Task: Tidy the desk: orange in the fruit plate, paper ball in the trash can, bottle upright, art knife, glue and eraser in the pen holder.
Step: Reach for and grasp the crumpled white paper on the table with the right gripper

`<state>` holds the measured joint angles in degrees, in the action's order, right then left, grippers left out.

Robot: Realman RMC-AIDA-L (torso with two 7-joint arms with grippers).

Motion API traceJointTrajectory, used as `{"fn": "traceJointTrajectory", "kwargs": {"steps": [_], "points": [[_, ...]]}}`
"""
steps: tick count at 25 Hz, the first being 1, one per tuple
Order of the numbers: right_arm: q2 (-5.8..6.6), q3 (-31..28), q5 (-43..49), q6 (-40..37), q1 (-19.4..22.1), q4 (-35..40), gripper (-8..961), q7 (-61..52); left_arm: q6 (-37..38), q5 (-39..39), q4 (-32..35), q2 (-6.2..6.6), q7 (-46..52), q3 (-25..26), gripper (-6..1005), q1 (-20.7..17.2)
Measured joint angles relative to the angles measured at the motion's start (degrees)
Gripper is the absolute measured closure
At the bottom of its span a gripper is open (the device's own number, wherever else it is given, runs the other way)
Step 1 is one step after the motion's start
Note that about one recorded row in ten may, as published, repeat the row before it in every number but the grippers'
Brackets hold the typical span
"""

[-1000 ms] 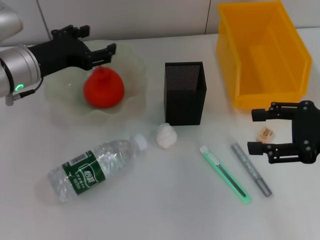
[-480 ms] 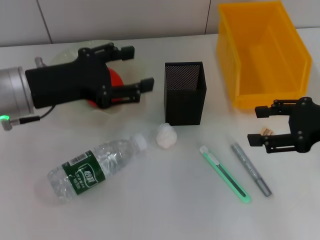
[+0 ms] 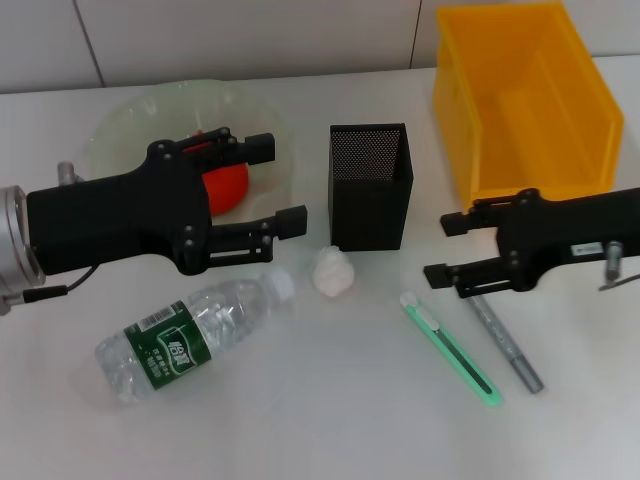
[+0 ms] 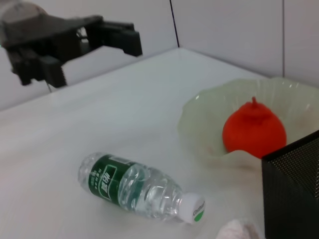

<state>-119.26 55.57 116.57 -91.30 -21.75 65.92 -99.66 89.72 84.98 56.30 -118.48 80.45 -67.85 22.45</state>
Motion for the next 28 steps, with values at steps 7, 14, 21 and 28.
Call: {"fn": "traceJointTrajectory", "kwargs": {"steps": [7, 14, 21, 28], "points": [[0.06, 3.78, 4.08, 3.28, -5.7, -4.55, 189, -6.04, 1.7, -2.31, -0.51, -0.18, -0.29, -0.46, 170, -2.33], [0.11, 11.25, 13.0, 3.11, -8.58, 2.74, 189, -19.17, 2.54, -2.98, -0.43, -0.09, -0.67, -0.52, 170, -2.95], [0.08, 16.65, 19.09, -0.37, -9.79, 11.82, 190, -29.11, 3.05, -3.12, -0.44, -0.14, -0.76, -0.52, 170, -3.11], [0.05, 19.51, 24.07, -3.99, -13.37, 14.13, 190, -36.12, 4.02, -4.11, -0.38, -0.24, -0.79, -0.72, 170, -3.02]]}}
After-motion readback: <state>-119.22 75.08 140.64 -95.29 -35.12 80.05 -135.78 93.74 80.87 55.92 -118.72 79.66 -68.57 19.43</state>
